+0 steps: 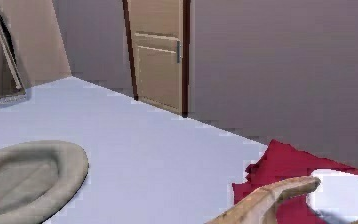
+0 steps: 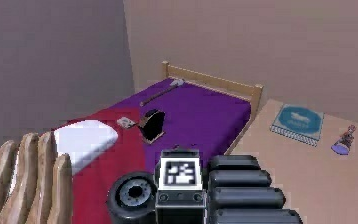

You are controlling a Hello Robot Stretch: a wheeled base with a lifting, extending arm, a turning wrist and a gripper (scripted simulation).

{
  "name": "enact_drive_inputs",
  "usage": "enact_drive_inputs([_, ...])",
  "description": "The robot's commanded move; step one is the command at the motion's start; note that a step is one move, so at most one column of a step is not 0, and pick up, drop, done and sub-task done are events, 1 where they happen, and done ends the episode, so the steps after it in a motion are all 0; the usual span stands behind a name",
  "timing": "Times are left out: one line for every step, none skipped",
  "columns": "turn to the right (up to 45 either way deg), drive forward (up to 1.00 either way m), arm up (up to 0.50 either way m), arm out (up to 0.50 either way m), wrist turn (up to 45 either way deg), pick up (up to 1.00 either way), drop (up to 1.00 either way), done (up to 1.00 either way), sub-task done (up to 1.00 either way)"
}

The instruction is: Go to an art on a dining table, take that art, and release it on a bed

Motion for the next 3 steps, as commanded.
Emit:
enact_drive_inputs([0.0, 0.0, 0.0, 0.48, 0.0, 0.0, 0.0, 0.0, 0.0])
enact_drive_inputs([0.0, 0.0, 0.0, 0.0, 39.0, 0.0, 0.0, 0.0, 0.0])
enact_drive_inputs([0.0, 0.0, -0.26, 0.0, 0.0, 0.0, 0.0, 0.0, 0.0])
